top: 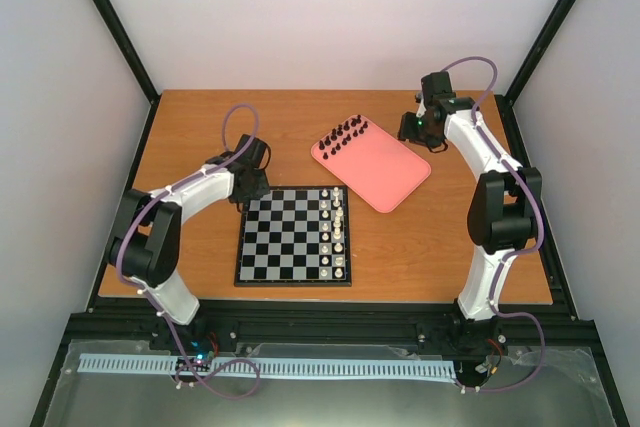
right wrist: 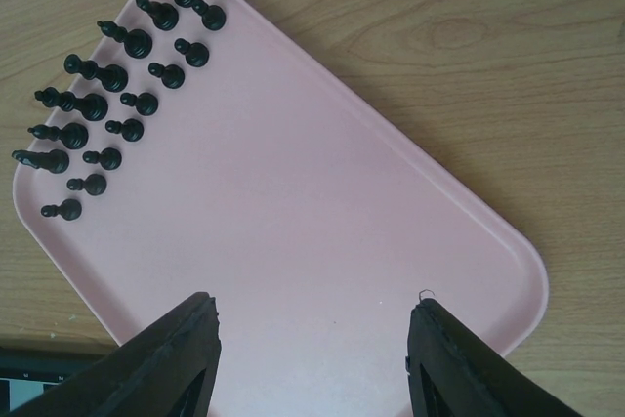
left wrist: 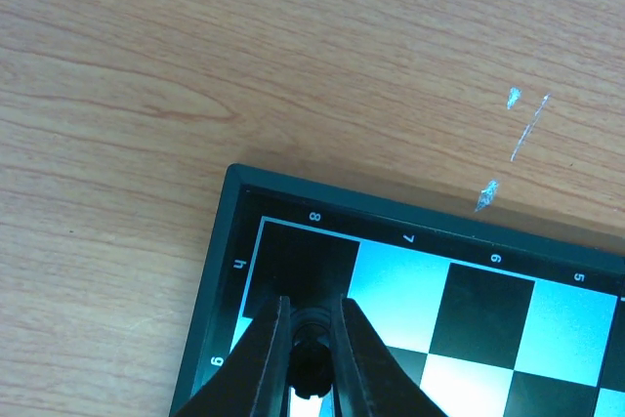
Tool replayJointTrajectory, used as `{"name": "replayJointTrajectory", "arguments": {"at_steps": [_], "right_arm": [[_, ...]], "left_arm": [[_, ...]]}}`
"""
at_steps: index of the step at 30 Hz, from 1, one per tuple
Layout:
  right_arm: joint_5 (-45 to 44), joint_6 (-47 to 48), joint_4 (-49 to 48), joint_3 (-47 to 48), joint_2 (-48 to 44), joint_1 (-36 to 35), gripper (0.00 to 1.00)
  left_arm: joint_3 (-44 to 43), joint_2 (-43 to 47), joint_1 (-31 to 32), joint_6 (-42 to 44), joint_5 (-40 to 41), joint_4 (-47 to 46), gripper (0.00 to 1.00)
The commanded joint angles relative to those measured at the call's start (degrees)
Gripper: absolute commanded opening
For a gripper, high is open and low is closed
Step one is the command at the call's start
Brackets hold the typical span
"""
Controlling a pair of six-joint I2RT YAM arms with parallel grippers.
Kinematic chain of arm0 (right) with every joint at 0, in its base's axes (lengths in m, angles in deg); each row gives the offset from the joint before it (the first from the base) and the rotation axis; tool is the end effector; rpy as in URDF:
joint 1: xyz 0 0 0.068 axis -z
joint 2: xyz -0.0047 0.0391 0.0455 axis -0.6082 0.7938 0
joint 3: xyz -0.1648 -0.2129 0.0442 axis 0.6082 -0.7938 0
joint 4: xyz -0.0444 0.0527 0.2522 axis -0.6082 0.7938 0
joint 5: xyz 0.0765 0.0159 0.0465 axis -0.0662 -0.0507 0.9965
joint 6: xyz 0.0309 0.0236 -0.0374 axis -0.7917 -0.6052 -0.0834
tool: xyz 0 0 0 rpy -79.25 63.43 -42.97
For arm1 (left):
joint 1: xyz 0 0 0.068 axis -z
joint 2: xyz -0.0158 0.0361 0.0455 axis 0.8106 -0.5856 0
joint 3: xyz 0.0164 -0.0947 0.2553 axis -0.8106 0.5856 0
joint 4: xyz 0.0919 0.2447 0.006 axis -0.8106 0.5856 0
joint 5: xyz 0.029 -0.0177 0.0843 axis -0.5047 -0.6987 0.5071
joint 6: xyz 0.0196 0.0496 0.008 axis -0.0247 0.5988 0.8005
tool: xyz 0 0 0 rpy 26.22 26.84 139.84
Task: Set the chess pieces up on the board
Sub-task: Place the chess piece on the chessboard.
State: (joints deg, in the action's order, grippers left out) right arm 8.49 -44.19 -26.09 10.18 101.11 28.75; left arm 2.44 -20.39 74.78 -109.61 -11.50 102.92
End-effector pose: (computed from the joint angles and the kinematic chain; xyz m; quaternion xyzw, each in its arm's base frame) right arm 0.4147 0.0688 0.2648 0.0593 0.9618 0.1286 0.2343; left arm 0.3062 -0.1084 0.1841 -0.1509 0.9630 -0.0209 0.2221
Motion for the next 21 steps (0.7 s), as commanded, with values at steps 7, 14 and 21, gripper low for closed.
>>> {"name": "replayJointTrajectory", "arguments": {"at_steps": [7,14,21], "right_arm": [[0.2,0.6,0.1,1.4,1.0,0.0,0.62],[0.1,0.5,0.2,1.6,1.3,0.0,0.62],[0.0,0.5,0.3,1.8,1.5,0.0,0.62]], "left_arm": [[-3.3,-2.1,-0.5,-0.6,0.9,-1.3,0.01],[-3.8,-2.3,-0.7,-0.1,2.0,-1.0,0.01],[-4.0,-2.5,-1.0,0.3,2.4,-0.7,0.01]]}}
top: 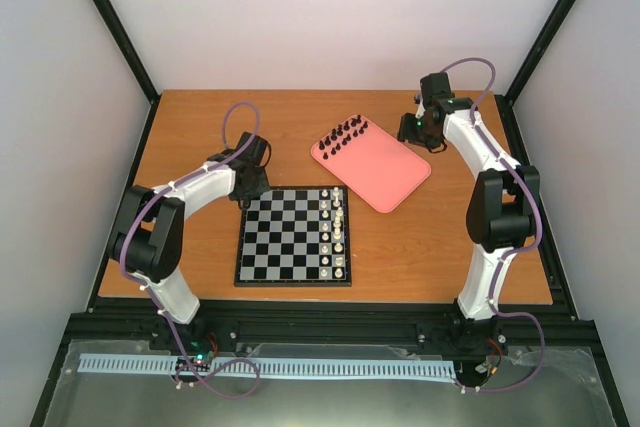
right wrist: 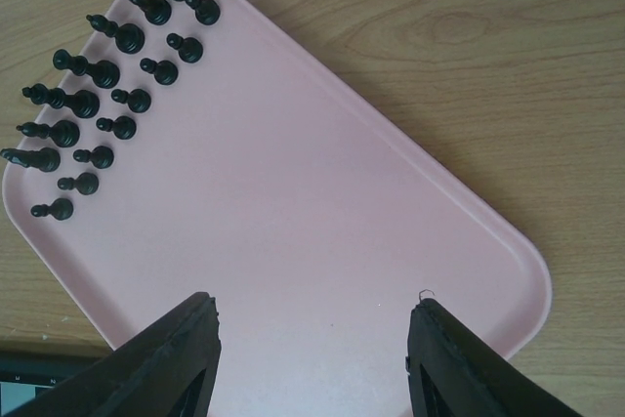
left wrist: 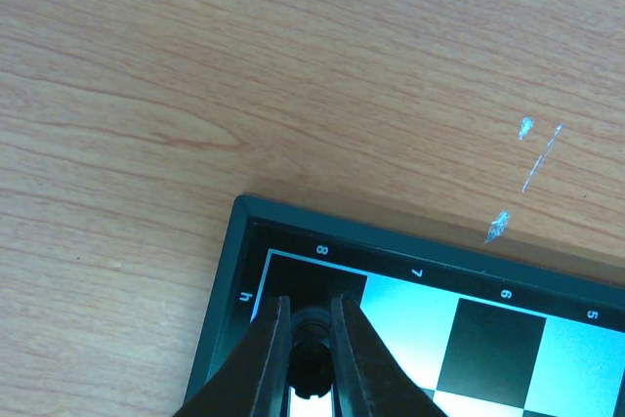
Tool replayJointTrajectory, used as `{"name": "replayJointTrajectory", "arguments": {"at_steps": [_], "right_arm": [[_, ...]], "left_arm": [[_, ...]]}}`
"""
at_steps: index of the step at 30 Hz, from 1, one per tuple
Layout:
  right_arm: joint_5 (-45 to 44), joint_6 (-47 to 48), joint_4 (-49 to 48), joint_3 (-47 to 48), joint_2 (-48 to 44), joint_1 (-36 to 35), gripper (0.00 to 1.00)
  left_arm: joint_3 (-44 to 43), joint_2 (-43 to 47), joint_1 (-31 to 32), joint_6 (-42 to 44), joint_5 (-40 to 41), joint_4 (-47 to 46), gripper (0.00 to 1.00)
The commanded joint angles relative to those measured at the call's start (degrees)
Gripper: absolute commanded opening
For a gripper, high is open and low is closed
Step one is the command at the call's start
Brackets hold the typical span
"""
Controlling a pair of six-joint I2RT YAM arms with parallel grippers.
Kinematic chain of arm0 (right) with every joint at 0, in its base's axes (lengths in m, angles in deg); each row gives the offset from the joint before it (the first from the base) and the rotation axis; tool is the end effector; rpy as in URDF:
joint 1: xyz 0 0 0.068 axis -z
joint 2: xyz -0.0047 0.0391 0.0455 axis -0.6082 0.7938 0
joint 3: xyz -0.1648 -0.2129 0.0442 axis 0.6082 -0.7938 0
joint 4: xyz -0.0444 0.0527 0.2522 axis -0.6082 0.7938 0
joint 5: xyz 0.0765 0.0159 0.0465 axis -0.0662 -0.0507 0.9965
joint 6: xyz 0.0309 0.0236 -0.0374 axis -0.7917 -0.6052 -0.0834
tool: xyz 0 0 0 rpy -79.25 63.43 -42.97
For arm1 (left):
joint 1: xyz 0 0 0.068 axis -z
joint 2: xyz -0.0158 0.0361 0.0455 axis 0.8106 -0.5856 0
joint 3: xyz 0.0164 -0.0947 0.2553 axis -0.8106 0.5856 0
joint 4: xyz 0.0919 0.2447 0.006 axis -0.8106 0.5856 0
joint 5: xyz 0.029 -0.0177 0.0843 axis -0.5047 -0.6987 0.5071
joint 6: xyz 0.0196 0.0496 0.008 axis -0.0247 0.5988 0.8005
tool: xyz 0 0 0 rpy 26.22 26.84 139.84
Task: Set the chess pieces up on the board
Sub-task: Place the chess piece on the chessboard.
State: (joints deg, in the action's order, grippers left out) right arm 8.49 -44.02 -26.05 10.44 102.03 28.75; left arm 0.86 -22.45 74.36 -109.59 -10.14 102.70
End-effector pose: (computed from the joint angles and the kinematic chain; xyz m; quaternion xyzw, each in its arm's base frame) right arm 0.4174 0.0693 0.2597 0.0584 0.9634 0.1270 0.2287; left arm 0.3149 -0.1082 0.1810 -0.1564 0.9616 -0.0087 0.2255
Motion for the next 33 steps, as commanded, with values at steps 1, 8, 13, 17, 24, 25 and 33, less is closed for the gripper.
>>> {"name": "replayJointTrajectory", "arguments": {"at_steps": [1,8,13,17,24,25,33], "right_arm": [[0.1,0.4,0.3,1.5,0.6,0.0,0.62],[0.0,0.4,0.2,1.3,0.7,0.0,0.62],[0.0,0.5,0.2,1.3,0.8,0.0,0.62],[0.1,0.5,0.3,1.3,0.9,0.0,0.62],[0.3,0.6,0.2,1.1,1.2,0.0,0.62],[0.3,0.6,0.3,1.1,1.2,0.0,0.62],[0.1,0.4,0.3,0.9,0.9,-0.1,0.62]], "left_arm": [[-2.4,-0.6,-0.7,0.3,1.0,-0.5,0.01],[-2.5,-0.9,-0.9,0.3,1.3,-0.5,0.01],[-2.8,-1.2,-1.0,0.1,1.3,-0.4,0.01],[-2.7,-1.2,-1.0,0.1,1.3,-0.3,0.01],[-2.5,-1.2,-1.1,0.2,1.2,-0.1,0.01],[-2.4,-1.2,-1.1,0.2,1.3,-0.2,0.01],[-2.1,0.0,-1.0,-0.3,1.4,0.8,0.01]]}}
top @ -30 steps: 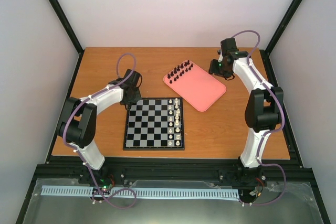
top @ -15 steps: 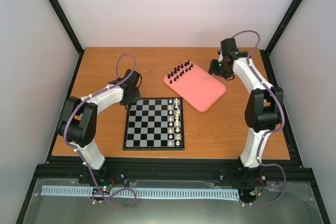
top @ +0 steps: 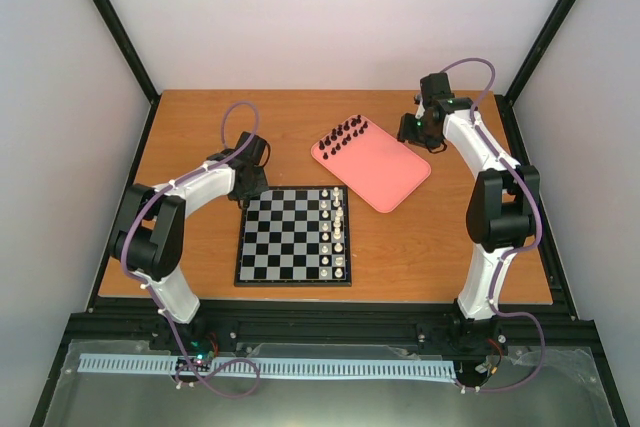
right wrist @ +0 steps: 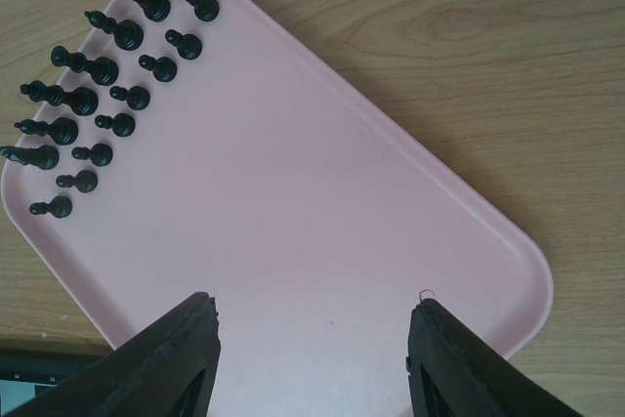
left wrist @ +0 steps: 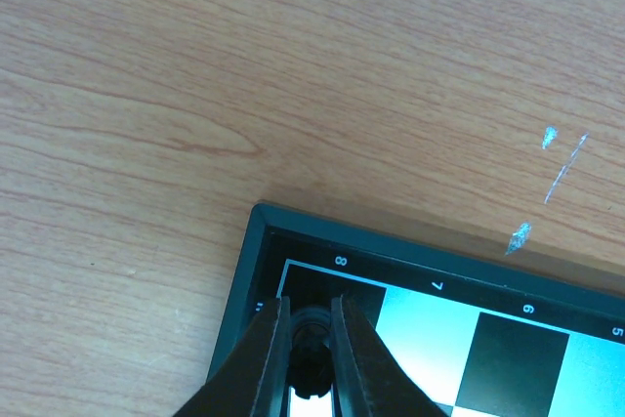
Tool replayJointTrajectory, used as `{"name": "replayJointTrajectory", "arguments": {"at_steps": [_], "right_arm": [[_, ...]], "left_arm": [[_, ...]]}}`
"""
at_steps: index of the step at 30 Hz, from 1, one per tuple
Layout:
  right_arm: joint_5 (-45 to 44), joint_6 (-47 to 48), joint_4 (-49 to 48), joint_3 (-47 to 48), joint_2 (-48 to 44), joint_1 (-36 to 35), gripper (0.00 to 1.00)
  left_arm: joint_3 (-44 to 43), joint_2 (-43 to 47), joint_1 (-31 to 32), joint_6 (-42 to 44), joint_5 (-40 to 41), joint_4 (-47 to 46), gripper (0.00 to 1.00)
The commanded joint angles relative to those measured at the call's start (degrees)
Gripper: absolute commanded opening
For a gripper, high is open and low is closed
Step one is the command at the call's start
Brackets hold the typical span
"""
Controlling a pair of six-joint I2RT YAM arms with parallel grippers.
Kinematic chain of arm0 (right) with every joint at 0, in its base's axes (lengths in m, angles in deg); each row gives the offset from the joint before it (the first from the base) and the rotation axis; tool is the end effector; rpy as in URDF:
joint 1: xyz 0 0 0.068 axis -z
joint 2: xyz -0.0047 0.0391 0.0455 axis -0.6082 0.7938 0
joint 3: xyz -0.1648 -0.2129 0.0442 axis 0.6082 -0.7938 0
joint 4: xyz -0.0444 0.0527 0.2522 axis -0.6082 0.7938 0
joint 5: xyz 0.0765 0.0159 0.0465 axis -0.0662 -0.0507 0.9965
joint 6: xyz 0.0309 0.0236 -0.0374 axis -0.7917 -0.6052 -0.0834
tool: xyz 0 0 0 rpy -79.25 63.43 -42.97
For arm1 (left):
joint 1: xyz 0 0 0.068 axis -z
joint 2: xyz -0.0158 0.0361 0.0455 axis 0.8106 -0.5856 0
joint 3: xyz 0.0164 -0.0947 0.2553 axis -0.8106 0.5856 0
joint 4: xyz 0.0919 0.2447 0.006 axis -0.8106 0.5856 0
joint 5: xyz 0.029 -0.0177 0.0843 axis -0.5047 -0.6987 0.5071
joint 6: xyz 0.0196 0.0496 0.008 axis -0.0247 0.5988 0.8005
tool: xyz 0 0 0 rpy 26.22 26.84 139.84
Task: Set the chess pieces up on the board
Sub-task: Place the chess piece on the chessboard.
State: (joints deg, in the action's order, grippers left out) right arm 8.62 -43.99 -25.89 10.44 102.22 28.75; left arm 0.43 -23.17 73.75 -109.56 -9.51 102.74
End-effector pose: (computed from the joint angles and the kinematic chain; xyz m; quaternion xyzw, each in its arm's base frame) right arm 0.4176 0.0694 0.2582 0.0581 0.9641 0.1274 0.2256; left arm 0.3182 -0.1052 0.1791 -0.1621 0.9607 -0.0013 0.2255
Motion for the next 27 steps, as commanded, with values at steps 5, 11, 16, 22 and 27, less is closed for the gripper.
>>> {"name": "replayJointTrajectory", "arguments": {"at_steps": [5,11,16,22,27], "right_arm": [[0.1,-0.2,-0.4,-0.3,0.2,-0.2,0.62],[-0.4,-1.3,-2.7,-3.5,-0.4,-1.1,0.62],[-1.0,-2.0,-5.8,-7.3,-1.5,-2.0,0.62],[-1.8,-2.6,-7.1,-8.8,-2.3,-2.4,0.62],[-3.4,-2.1,-6.7,-8.7,-2.6,-2.9,0.62]], "left_arm": [[0.8,7.6,-0.4,-2.3,0.7,5.6,0.01],[5.5,20.2,0.4,-5.9,0.1,12.3,0.01],[7.4,28.2,5.7,-11.5,3.1,19.9,0.01],[12.5,38.5,10.7,-20.0,3.5,26.6,0.01],[16.1,41.7,12.2,-21.8,2.7,28.4,0.01]]}}
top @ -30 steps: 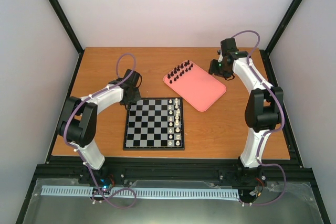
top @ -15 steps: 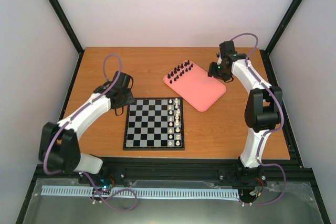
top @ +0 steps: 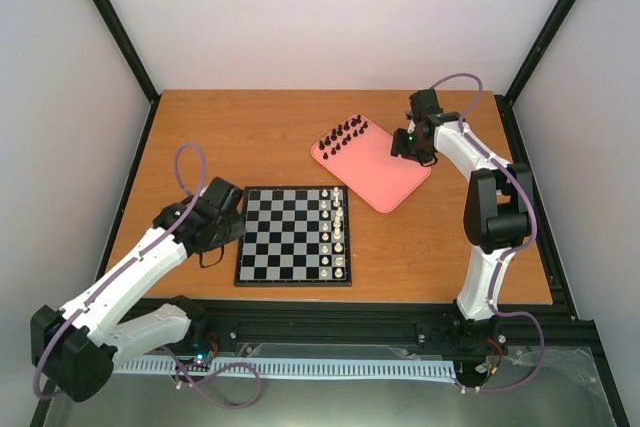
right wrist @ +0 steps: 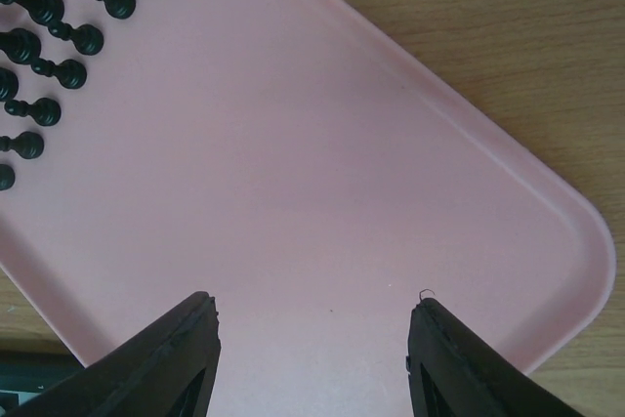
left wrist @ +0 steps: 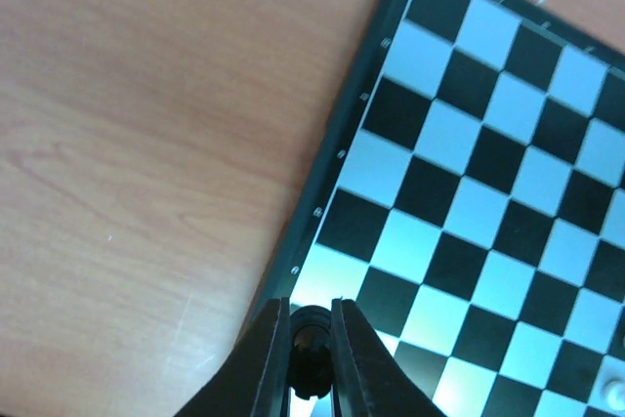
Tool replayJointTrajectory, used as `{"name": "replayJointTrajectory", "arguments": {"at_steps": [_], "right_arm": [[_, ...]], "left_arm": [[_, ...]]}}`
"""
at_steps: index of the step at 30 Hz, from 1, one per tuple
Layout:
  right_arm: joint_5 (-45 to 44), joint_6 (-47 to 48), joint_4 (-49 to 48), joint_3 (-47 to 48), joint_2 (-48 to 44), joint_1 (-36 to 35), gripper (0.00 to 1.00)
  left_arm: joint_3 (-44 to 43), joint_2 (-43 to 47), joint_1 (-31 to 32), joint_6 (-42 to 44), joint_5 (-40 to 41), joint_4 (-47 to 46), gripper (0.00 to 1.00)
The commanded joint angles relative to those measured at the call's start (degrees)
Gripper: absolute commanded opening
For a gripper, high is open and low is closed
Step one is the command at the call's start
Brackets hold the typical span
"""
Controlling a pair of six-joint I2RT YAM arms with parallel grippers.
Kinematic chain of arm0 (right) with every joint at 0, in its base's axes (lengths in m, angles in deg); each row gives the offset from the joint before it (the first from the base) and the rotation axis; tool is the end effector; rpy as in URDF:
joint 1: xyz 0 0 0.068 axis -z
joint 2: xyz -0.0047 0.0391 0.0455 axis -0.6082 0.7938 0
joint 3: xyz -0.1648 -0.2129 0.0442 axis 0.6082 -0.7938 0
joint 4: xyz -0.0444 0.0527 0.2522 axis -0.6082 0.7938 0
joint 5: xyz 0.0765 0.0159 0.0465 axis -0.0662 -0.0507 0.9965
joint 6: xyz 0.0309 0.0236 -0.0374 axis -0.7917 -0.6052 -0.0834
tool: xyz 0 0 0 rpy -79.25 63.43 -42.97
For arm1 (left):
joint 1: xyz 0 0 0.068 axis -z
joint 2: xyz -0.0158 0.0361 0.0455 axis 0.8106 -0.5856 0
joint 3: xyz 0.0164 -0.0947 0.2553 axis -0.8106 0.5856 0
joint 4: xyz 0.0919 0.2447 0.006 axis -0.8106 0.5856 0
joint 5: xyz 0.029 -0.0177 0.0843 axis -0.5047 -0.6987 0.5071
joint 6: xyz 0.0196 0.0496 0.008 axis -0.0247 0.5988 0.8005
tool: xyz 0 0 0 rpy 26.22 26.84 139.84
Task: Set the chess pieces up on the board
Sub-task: Place the chess piece on the chessboard.
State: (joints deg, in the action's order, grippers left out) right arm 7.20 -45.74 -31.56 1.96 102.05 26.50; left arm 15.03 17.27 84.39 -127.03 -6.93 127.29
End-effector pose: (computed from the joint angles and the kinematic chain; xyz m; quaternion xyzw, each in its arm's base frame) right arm 0.4064 0.0832 0.2197 0.0589 0.9703 0.1181 0.2027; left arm 0.1573 -0.0811 0.2545 -0.2238 0.9433 -0.0469 0.2407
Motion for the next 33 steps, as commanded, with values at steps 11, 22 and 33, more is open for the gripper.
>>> {"name": "replayJointTrajectory", "arguments": {"at_steps": [11,22,33], "right_arm": [[-3.0,0.2,-1.5,-2.4,-2.0,-2.6,0.62],[-2.5,0.6,-2.3,-4.2,-1.7,-4.3,0.62],[-2.7,0.9,-2.0,-3.5,-1.0,-4.3,0.63]], "left_arm": [[7.6,-0.2,15.7,-17.7,0.8,1.6,0.01],[11.3,0.1,18.6,-23.0,-0.1,3.0,0.01],[12.9,-3.0,18.6,-22.5,-0.1,-1.0,0.01]]}}
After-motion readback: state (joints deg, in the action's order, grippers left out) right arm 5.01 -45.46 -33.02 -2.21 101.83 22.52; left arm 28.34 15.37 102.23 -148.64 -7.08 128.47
